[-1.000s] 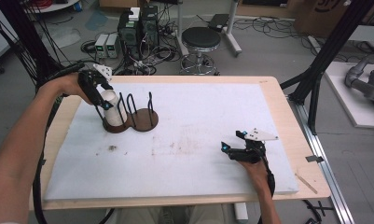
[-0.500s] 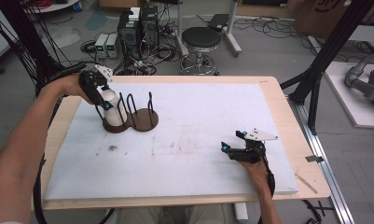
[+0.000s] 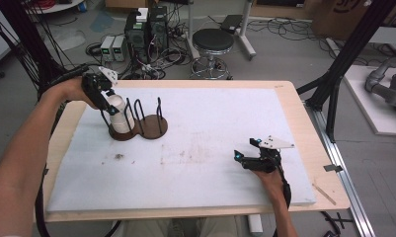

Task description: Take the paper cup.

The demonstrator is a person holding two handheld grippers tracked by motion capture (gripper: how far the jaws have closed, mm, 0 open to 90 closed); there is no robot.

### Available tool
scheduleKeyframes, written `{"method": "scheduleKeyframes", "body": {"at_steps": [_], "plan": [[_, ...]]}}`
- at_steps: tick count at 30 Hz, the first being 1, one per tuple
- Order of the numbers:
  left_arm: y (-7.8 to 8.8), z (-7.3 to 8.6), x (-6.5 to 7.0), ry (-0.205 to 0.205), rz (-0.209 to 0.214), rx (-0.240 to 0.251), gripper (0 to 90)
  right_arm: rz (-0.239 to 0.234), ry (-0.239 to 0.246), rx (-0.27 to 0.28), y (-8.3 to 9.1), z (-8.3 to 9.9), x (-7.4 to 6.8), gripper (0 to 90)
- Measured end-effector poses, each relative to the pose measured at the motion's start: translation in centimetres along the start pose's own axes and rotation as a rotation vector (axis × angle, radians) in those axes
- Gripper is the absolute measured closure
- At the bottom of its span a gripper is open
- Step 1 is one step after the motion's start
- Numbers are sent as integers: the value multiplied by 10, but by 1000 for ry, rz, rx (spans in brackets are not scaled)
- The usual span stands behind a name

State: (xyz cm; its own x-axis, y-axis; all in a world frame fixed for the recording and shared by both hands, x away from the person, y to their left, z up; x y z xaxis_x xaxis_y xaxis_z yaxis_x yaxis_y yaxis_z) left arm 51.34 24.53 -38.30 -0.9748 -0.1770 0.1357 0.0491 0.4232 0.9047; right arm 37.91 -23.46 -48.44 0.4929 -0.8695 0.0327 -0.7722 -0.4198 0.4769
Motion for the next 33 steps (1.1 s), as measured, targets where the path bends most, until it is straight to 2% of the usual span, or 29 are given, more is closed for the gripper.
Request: {"method": "scheduleKeyframes", "body": {"at_steps": [9,16,23,33], "plan": [[6,0,3,18,-10,24,339,6,3,-2,0,0,0,175],[18,-1,6,32,-19,70,344,6,1,-5,0,0,0,175],[35,0,12,48,-28,126,350,7,5,-3,0,0,0,175],[66,-16,23,45,-53,134,357,7,-2,-6,0,0,-1,175]]}}
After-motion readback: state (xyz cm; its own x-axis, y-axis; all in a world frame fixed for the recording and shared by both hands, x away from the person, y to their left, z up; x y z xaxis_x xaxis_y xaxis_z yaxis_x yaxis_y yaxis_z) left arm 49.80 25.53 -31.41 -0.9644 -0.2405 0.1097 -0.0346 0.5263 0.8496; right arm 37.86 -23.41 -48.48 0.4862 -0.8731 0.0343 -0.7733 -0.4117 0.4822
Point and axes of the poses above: each handheld gripper's, and its own axes: y roughly backward along the jaws, z roughly out of its underside, x roughly to its right, the point moved 7 cm from there along -y, roughly forward along the jaws, and after that the axes turned 10 degrees about z, right-handed, at the moved point
